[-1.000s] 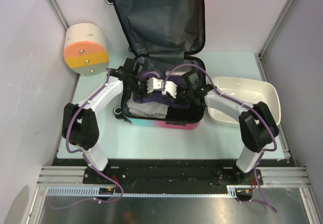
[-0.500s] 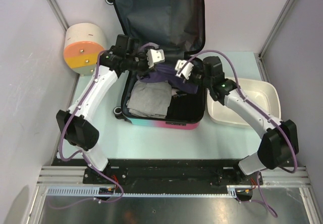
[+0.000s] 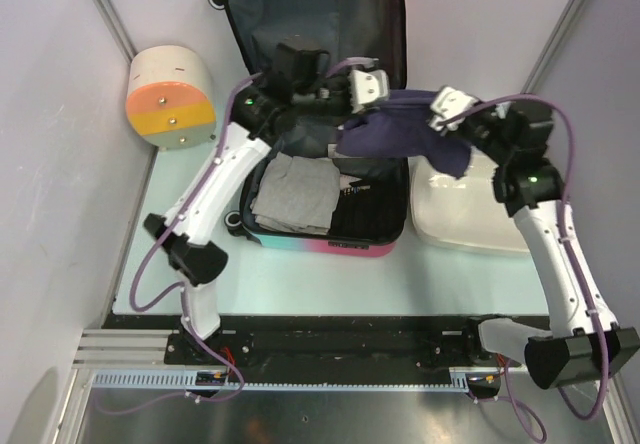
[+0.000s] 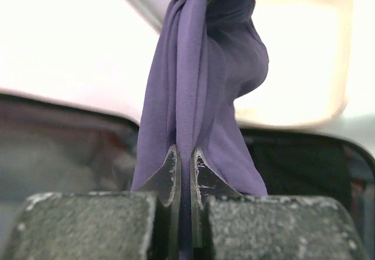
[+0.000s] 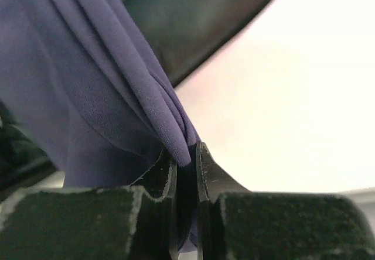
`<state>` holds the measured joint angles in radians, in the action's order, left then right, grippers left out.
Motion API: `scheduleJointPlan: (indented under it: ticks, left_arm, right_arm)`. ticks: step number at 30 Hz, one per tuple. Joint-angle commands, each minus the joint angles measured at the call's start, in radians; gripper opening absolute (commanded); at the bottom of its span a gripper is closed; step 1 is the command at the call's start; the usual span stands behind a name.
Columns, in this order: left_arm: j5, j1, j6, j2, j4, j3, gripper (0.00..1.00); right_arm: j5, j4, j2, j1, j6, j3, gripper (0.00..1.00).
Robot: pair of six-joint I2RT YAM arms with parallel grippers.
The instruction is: Open, take out, and arrange the luggage
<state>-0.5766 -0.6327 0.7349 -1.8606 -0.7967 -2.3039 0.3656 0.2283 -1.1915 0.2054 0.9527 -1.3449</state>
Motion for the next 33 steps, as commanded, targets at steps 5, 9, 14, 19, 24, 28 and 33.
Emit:
scheduleJointPlan:
  ticks: [5,9,14,19,24,28,33]
  left_arm:
    - [0.116,-0.137,-0.080,-0.204,0.253,-0.206,0.00]
    - [0.199,-0.205,-0.101,-0.279,0.431,-0.184,0.00]
    - [0.313,-0.242,-0.075,-0.363,0.649,-0.167,0.00]
    - [0.321,-0.249,-0.071,-0.362,0.725,-0.102,0.00]
    - [0.156,-0.286,0.004,-0.247,0.748,0.323,0.00]
    - [0.159,-0.335,0.101,-0.287,0.749,0.512,0.00]
    - [0.202,-0.343,0.078,-0.357,0.749,0.557,0.00]
  right_arm:
    - [0.177,0.031,0.038,-0.469,0.047,-0.043,0.00]
    - [0.304,-0.036,-0.023,-0.685,0.031,-0.033,0.00]
    - [0.424,-0.156,-0.109,-0.764,0.017,-0.033,0.00]
    - [0.505,-0.169,-0.114,-0.785,0.029,0.024,0.00]
    - [0.605,0.133,-0.008,-0.850,0.510,0.304,0.00]
    - [0.546,0.302,0.018,-0.863,0.844,0.499,0.00]
    - [0.434,0.436,-0.023,-0.867,1.040,0.613,0.00]
